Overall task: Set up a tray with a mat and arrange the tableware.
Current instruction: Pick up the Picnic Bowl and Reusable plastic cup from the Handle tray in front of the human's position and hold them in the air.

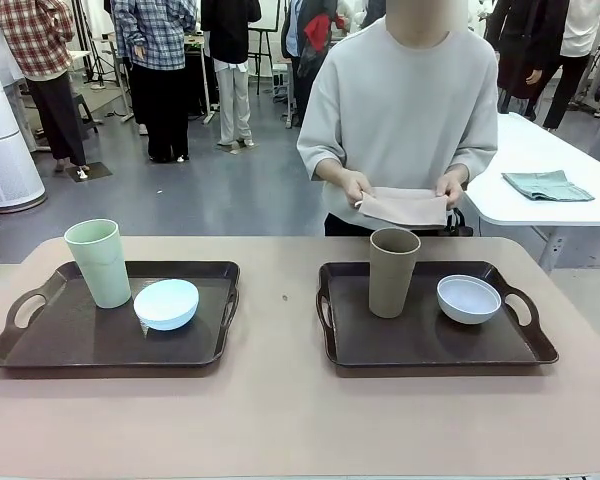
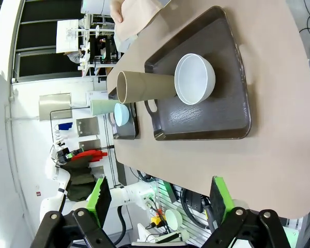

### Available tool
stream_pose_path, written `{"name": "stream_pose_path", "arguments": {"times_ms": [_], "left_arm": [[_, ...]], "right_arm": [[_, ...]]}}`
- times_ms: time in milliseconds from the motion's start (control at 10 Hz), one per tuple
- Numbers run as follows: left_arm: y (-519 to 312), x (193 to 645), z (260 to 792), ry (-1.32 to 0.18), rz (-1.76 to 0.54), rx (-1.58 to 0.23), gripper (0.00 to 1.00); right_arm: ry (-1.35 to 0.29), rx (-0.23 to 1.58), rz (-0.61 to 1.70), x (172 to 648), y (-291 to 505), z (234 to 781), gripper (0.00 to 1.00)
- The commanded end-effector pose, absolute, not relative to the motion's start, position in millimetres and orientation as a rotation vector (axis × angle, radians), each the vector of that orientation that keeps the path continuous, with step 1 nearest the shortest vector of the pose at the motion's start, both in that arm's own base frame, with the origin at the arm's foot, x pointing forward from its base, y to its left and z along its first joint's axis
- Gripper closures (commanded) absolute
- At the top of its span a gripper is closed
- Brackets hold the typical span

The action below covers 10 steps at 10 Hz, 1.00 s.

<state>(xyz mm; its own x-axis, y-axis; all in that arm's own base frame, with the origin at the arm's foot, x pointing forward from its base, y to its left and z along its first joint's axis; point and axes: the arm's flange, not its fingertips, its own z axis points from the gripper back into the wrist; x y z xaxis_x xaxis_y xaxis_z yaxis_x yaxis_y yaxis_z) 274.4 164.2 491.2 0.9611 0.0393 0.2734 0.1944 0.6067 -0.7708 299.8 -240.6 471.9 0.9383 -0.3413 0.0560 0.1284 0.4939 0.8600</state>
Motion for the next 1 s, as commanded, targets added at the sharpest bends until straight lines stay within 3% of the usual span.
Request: {"name": "stream_pose_path", "arguments": {"times_ms": [0, 900], "left_arm": [[164.9, 273.8, 490.4, -0.286, -0.098, -0.935, 0.00], [164.9, 273.8, 490.4, -0.286, -0.098, -0.935, 0.00]], "right_arm": [[-0.234, 1.027, -0.284, 299.7, -241.0, 471.4, 0.00], [-0.234, 1.027, -0.284, 299.7, -241.0, 471.4, 0.00]]}}
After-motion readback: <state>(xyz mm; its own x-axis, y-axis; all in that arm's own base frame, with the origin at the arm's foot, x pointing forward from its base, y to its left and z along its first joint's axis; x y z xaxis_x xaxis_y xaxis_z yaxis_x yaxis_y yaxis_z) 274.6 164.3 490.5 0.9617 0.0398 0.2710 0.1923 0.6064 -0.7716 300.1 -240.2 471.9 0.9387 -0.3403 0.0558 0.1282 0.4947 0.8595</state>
